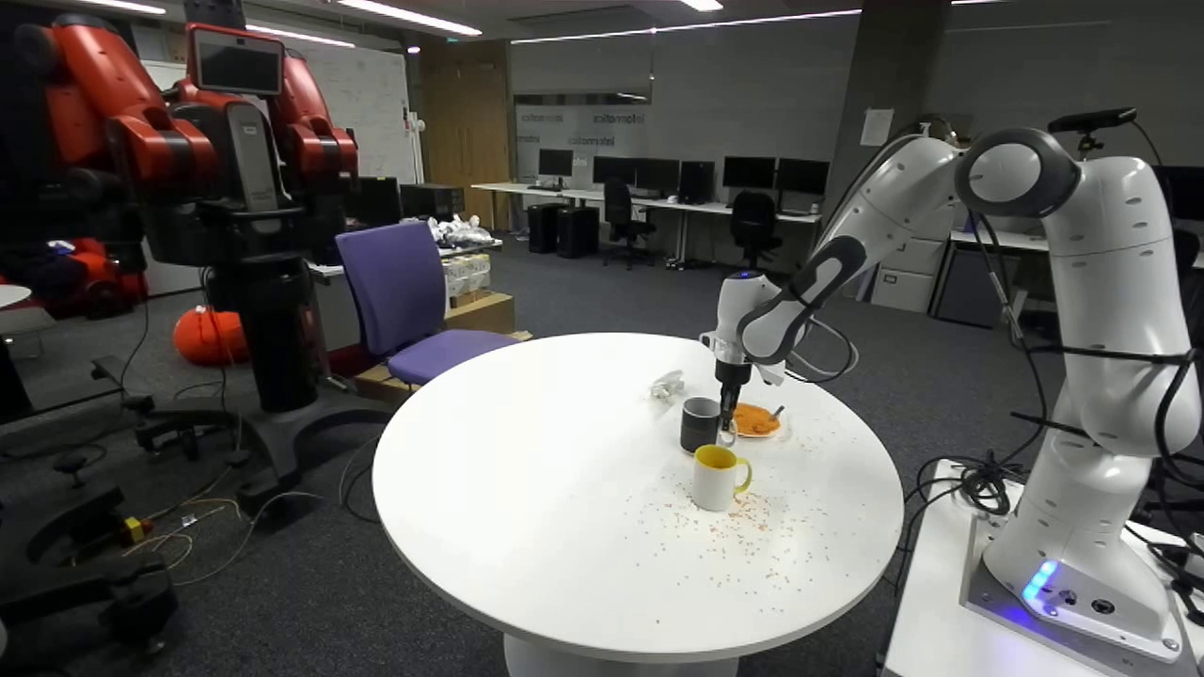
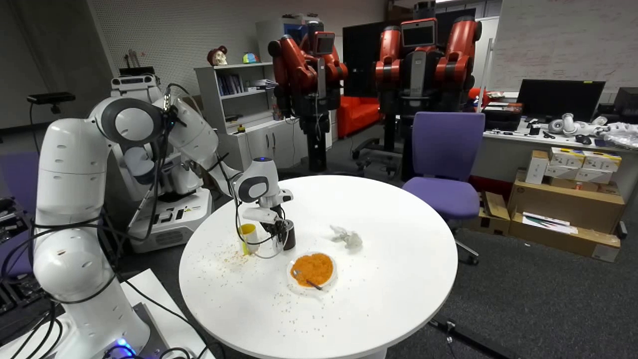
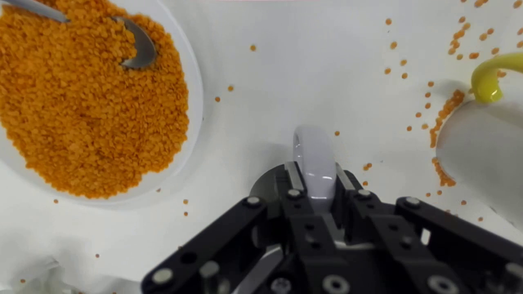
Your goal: Empty the content of the black mug onto the plate
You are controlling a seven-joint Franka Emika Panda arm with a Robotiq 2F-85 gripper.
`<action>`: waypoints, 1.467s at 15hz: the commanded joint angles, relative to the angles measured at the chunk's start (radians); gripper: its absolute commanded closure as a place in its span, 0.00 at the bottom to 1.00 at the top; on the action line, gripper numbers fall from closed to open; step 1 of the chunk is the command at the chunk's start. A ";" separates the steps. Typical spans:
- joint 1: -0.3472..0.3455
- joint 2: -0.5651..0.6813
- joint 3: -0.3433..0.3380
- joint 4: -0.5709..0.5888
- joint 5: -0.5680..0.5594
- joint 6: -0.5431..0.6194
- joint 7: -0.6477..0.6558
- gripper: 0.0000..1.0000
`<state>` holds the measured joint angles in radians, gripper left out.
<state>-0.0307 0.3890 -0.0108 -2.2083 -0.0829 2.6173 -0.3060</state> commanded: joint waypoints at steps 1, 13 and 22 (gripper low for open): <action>-0.020 0.024 0.027 0.005 -0.017 0.130 -0.030 0.95; -0.122 -0.067 0.126 -0.037 0.057 0.077 -0.112 0.16; -0.086 -0.418 0.074 -0.200 0.172 -0.300 -0.123 0.00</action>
<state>-0.1362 0.1309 0.0955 -2.2931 0.0523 2.3718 -0.4087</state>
